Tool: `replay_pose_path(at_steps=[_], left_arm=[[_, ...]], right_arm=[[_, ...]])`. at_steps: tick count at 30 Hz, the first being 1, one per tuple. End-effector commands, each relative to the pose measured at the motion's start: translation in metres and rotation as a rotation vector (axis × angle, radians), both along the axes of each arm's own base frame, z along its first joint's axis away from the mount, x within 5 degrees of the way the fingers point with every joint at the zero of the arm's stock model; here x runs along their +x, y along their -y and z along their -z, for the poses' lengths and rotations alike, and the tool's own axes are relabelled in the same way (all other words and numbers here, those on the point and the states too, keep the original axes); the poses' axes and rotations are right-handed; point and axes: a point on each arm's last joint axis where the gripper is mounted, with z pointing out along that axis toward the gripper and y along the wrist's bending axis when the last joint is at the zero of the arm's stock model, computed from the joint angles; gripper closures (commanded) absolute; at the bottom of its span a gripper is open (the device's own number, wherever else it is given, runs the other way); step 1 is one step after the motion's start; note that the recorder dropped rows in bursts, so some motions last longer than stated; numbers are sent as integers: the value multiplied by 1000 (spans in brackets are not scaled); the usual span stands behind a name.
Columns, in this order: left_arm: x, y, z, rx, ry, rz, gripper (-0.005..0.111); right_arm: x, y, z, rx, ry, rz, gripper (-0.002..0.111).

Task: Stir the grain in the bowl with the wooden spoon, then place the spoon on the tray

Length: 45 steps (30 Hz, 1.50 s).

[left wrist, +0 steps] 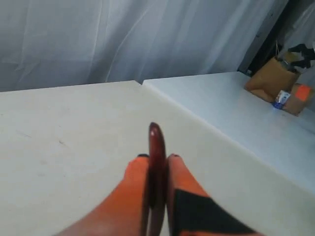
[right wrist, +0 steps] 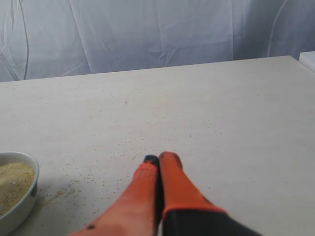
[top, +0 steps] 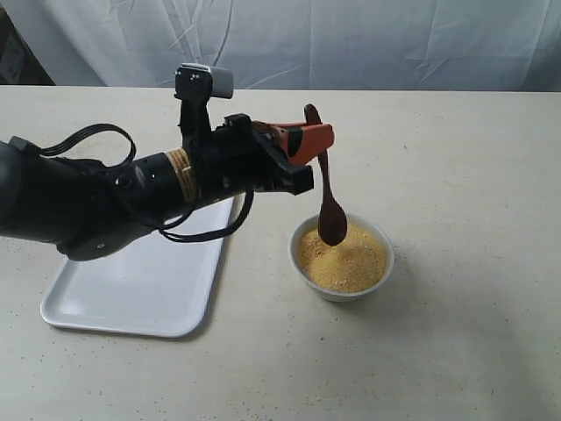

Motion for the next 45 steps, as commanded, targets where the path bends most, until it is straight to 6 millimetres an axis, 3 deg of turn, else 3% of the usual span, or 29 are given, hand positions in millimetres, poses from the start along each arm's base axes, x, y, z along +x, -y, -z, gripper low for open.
replay_pose_path(at_steps=[1,8,13,22,27,35,45], left_arm=[[4,-2,11,41,-28,-43,107],[3,3,42,85,-116,13,107],[-3,7,28,-26,-88,90,107],[1,0,-1,-29,-3,-8,107],[5,1,18,110,-60,-17,107],[0,5,36,145,-131,56,107],[-4,-3,-23,24,-35,3,107]], right_arm=[[0,0,-1,-2,13,7,108],[0,0,-1,-2,13,7,108],[0,0,-1,-2,13,7,108],[0,0,-1,-2,13,7,108],[0,0,-1,-2,13,7,108],[0,0,-1,-2,13,7,108],[0,0,-1,-2,13,7,108]])
